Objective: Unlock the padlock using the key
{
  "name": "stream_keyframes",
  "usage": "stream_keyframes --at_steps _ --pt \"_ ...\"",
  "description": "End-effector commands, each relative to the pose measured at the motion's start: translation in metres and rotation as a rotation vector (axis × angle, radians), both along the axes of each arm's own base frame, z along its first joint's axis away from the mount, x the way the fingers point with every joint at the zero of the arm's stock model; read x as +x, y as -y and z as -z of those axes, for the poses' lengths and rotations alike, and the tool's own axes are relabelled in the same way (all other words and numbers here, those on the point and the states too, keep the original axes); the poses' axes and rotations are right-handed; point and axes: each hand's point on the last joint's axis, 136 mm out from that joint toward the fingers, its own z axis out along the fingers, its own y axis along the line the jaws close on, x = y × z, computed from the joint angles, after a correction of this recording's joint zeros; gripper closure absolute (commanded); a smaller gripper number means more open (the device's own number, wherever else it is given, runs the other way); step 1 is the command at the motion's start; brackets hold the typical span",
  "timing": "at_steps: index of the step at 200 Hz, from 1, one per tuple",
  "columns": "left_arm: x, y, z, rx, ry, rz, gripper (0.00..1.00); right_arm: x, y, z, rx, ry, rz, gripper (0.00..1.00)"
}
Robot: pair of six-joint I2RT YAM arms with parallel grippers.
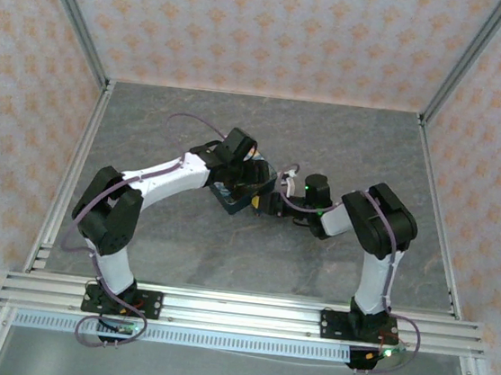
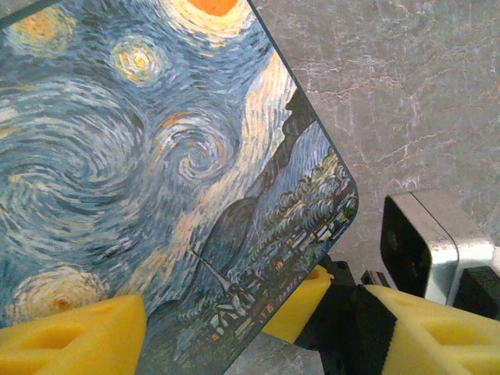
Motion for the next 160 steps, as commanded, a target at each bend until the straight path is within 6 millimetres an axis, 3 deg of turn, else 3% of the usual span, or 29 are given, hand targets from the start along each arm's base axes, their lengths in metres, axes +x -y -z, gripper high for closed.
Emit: stream_keyframes --at_steps 1,92,160 --pt "-0.001 0.000 -0.004 0.020 0.002 -0.002 0.27 0.003 -0.008 -0.014 0.046 0.060 -0.041 0.46" --pt "-0.001 0.001 -0.010 0.015 0.013 -0.006 0.27 -0.002 -0.008 -0.013 0.053 0.049 -0.069 0.55" --pt "-0.001 0.000 -0.007 0.021 0.011 -0.010 0.27 -0.006 -0.004 -0.009 0.041 0.036 -0.069 0.69"
